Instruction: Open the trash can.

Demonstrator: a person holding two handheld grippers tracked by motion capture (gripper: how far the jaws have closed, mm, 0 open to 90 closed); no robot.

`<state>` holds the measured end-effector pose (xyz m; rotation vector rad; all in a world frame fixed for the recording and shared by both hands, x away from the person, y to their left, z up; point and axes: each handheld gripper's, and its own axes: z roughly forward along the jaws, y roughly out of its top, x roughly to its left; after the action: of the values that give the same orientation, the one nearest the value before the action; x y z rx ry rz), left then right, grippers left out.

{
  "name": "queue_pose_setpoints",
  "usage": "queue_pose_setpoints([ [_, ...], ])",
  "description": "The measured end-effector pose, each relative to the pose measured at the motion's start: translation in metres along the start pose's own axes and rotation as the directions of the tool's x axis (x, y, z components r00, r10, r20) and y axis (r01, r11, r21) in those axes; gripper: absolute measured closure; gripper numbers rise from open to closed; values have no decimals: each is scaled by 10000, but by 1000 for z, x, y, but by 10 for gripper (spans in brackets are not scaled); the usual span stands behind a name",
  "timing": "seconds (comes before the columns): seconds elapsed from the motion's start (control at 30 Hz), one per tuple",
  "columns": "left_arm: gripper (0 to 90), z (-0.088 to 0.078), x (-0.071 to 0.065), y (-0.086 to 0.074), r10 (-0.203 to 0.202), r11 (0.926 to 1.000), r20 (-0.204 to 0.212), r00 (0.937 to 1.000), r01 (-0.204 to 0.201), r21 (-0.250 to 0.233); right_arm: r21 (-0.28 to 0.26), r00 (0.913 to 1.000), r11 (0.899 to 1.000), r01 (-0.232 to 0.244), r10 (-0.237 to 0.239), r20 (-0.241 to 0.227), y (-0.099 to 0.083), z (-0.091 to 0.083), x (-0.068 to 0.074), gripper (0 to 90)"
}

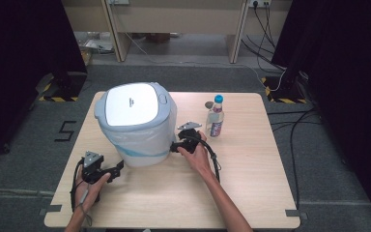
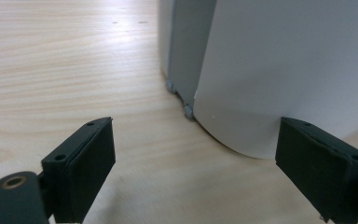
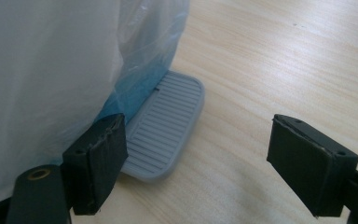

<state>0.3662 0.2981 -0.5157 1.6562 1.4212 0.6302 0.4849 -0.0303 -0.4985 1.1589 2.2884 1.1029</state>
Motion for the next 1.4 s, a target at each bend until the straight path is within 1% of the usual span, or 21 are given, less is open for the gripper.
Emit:
queue_pose_setpoints([
  [0.13, 146, 13, 9, 8, -281, 9995, -296, 9992, 276, -159, -150, 9994, 9996, -251, 255, 227, -5, -3, 7, 222],
  [0.27, 160, 14, 11, 9, -573, 9980, -393, 9976, 562, -294, -239, 9984, 9984, -519, 525, 231, -8, -5, 16, 227],
  [0.33, 155, 13, 6, 5, -523, 9983, -191, 9984, 518, -248, -301, 9979, 9980, -553, 563, 326, -9, -5, 18, 227],
  [0.4, 149, 13, 3, 3, -434, 9989, -133, 9990, 432, -190, -353, 9953, 9954, -894, 906, 337, -11, -5, 21, 227],
  [0.43, 150, 15, -2, 3, -61, 10000, -57, 10000, 61, -34, -404, 9947, 9945, -964, 978, 325, -12, -5, 22, 227],
  [0.5, 143, 16, -2, 4, 18, 10000, -112, 9999, -18, 4, -374, 9949, 9948, -944, 956, 328, -12, -5, 23, 226],
  [0.57, 141, 17, 0, 4, -116, 9999, -80, 9999, 116, 5, -331, 9949, 9949, -952, 962, 313, -12, -5, 23, 226],
  [0.6, 141, 18, 2, 5, -176, 9998, -91, 9998, 176, 38, -339, 9960, 9961, -814, 825, 346, -11, -5, 23, 226],
  [0.73, 142, 24, 9, 10, -228, 9997, -351, 9991, 227, -50, -265, 9939, 9936, -1102, 1103, 44, -11, -2, 29, 226],
  [0.83, 146, 35, 19, 18, -576, 9982, -518, 9970, 583, 108, -376, 9964, 9958, -840, 845, 120, -10, 0, 36, 227],
  [0.93, 148, 40, 23, 21, -667, 9976, -629, 9958, 676, 118, -442, 9958, 9950, -893, 901, 161, -10, 2, 40, 227],
  [1.0, 150, 43, 26, 24, -805, 9966, -626, 9948, 815, 130, -483, 9948, 9937, -1015, 1017, 14, -11, 3, 41, 227],
  [1.03, 156, 43, 26, 23, -834, 9964, -574, 9949, 843, 128, -315, 9937, 9942, -1033, 1017, -468, -10, 2, 39, 215],
  [1.07, 156, 43, 26, 23, -834, 9964, -574, 9949, 843, 128, -315, 9937, 9942, -1033, 1017, -468, -10, 2, 39, 215],
  [1.1, 155, 39, 23, 21, -772, 9968, -483, 9958, 782, 186, -253, 9933, 9954, -926, 906, -715, -10, 0, 35, 189],
  [1.17, 155, 37, 21, 19, -737, 9970, -434, 9963, 746, 201, -292, 9940, 9959, -853, 830, -710, -10, -2, 33, 188],
  [1.2, 155, 36, 20, 18, -707, 9972, -407, 9967, 716, 212, -431, 9950, 9972, -613, 576, -820, -11, -5, 29, 191],
  [1.27, 155, 33, 17, 16, -606, 9978, -404, 9973, 616, 227, -577, 9917, 9976, -385, 311, -1251, -11, -8, 25, 195],
  [1.3, 155, 33, 16, 16, -527, 9981, -422, 9977, 540, 298, -660, 9904, 9976, -188, 96, -1379, -12, -9, 24, 192],
  [1.33, 155, 33, 14, 15, -441, 9985, -463, 9980, 456, 303, -733, 9895, 9971, 210, -312, -1412, -12, -10, 25, 183],
  [1.4, 155, 34, 11, 15, -266, 9987, -517, 9983, 288, 422, -637, 9871, 9956, 685, -769, -1402, -13, -8, 31, 168],
])
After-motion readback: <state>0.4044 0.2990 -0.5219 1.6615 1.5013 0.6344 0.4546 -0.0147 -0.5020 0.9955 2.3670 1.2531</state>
